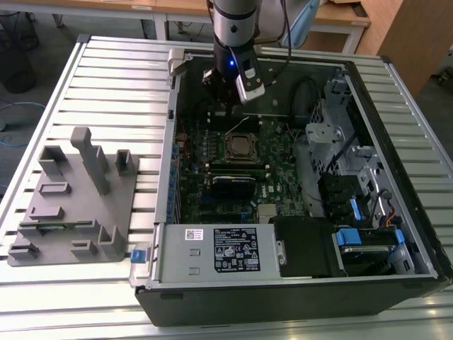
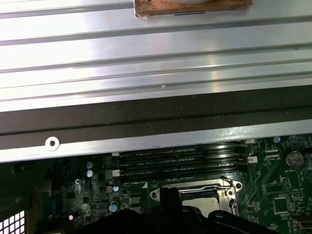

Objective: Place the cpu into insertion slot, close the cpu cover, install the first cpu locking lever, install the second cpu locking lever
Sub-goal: 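Install the first cpu locking lever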

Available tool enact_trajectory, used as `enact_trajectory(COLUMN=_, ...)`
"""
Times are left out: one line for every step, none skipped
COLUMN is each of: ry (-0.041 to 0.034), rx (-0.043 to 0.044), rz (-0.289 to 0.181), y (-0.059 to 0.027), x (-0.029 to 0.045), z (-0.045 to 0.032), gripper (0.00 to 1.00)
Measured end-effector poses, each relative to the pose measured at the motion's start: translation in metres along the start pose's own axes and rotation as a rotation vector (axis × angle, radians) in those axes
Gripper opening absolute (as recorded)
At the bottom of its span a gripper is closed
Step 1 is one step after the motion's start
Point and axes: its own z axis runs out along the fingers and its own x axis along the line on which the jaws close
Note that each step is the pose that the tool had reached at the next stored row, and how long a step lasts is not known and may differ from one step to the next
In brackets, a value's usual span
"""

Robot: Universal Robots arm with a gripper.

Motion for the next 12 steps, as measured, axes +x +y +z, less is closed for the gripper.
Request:
enact_trajectory(ry=-0.0001, rx=-0.0001, rz=0.000, y=0.0001, x=-0.0012, z=0.0002, gripper=0.10)
enact_trajectory(ry=0.0000, rx=0.0000, rz=0.000, y=0.0002, x=-0.0024, z=0.0004, gripper=0.10)
enact_trajectory(ry=0.0000, rx=-0.0001, rz=0.000, y=0.0003, x=-0.0035, z=0.0007, gripper=0.10)
enact_trajectory(ry=-0.0001, rx=-0.0001, rz=0.000, y=0.0004, x=-0.0045, z=0.0009, gripper=0.10)
enact_trajectory(ry=-0.0001, rx=-0.0001, rz=0.000, y=0.0005, x=-0.0054, z=0.0011, gripper=0.10)
enact_trajectory(ry=0.0000, rx=0.0000, rz=0.000, y=0.0006, x=-0.0065, z=0.0013, gripper=0.10)
enact_trajectory(ry=0.0000, rx=0.0000, rz=0.000, y=0.0007, x=-0.0076, z=0.0015, gripper=0.10)
enact_trajectory(ry=0.0000, rx=0.0002, rz=0.000, y=0.0009, x=-0.0090, z=0.0017, gripper=0.10)
enact_trajectory(ry=0.0000, rx=0.0000, rz=0.000, y=0.0010, x=-0.0105, z=0.0019, gripper=0.10)
enact_trajectory(ry=0.0000, rx=0.0000, rz=0.000, y=0.0011, x=-0.0119, z=0.0022, gripper=0.10)
enact_trajectory(ry=0.0000, rx=-0.0001, rz=0.000, y=0.0012, x=-0.0131, z=0.0023, gripper=0.10)
enact_trajectory(ry=0.0001, rx=0.0000, rz=0.000, y=0.0013, x=-0.0137, z=0.0024, gripper=0.10)
